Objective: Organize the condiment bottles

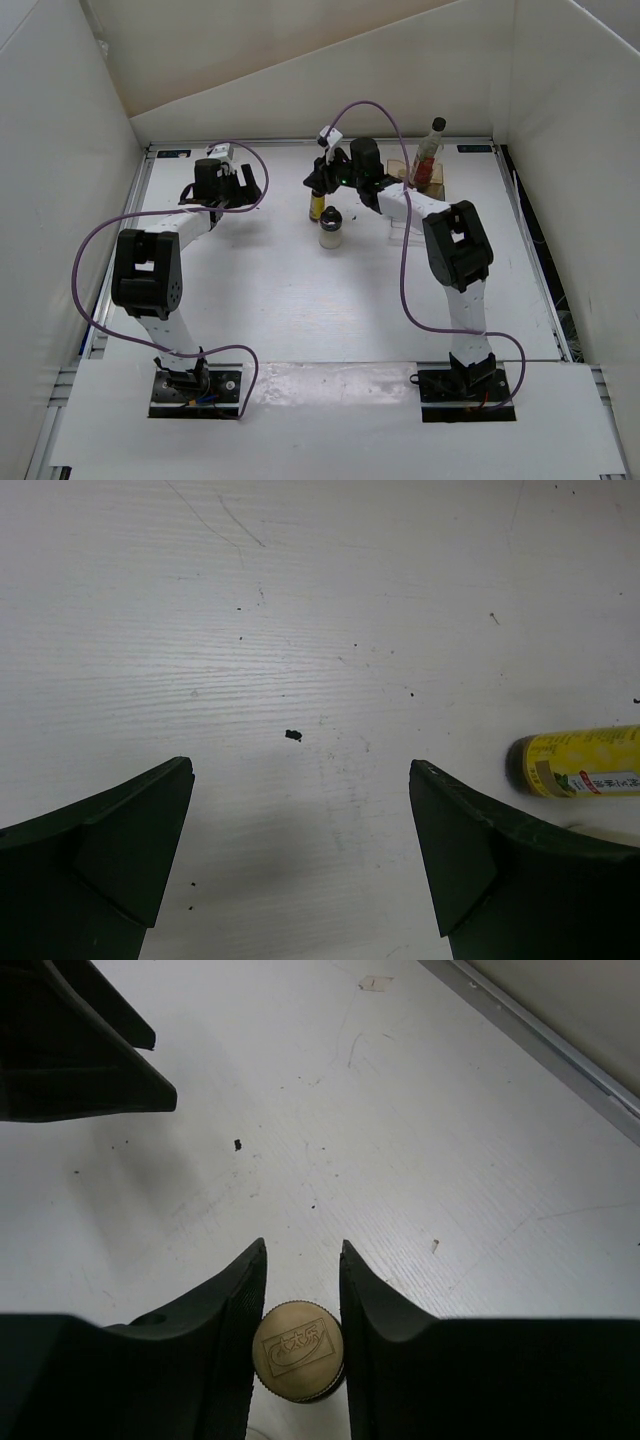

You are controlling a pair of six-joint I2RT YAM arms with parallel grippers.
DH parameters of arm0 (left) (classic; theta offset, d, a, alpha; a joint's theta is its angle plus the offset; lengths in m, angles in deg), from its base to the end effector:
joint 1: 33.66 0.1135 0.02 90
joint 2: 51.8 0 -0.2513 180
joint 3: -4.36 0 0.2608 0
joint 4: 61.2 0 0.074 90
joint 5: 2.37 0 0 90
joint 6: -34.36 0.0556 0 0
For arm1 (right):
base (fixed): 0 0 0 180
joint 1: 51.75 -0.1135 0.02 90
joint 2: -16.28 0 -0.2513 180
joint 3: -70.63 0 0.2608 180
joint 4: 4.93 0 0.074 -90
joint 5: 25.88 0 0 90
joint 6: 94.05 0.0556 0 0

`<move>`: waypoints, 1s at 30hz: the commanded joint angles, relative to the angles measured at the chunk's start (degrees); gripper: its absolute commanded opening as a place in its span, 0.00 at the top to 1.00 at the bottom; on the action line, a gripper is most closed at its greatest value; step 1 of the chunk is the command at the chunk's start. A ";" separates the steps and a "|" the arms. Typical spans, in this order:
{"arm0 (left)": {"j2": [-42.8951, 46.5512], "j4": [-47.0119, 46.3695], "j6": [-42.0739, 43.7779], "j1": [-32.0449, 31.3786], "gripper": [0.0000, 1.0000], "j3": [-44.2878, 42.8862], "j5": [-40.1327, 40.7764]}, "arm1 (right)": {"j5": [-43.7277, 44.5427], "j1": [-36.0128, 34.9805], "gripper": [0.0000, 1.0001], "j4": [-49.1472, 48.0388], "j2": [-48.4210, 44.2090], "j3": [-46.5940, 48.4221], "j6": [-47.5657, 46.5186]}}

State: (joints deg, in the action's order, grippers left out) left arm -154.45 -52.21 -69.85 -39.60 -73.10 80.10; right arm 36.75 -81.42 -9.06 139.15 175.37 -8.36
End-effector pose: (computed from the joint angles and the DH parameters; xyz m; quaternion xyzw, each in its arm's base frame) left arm 0.4149 -0.0505 0.1752 -0.0329 0.8817 -0.1388 0.4497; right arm 0.4426 0.2816 0.2136 -0.3630 0.6897 0.3132 0.5427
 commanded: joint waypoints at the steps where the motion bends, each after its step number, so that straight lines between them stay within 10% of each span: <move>1: 1.23 -0.25 -0.02 0.31 0.00 -1.32 -1.00 | -0.92 0.32 0.75 -2.43 0.44 2.25 2.38; 7: 1.23 -0.25 -0.11 0.31 0.00 -1.32 -1.00 | -1.01 0.40 1.00 -3.22 -0.44 0.59 2.56; 30: 2.63 -0.25 -1.08 -0.74 0.00 -1.14 -1.35 | 7.07 4.61 1.00 -5.07 -21.43 -9.51 -7.02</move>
State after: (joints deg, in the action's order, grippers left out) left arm -154.45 -52.21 -70.51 -39.81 -73.15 79.53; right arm 41.99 -78.12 -8.08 124.62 166.39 -13.78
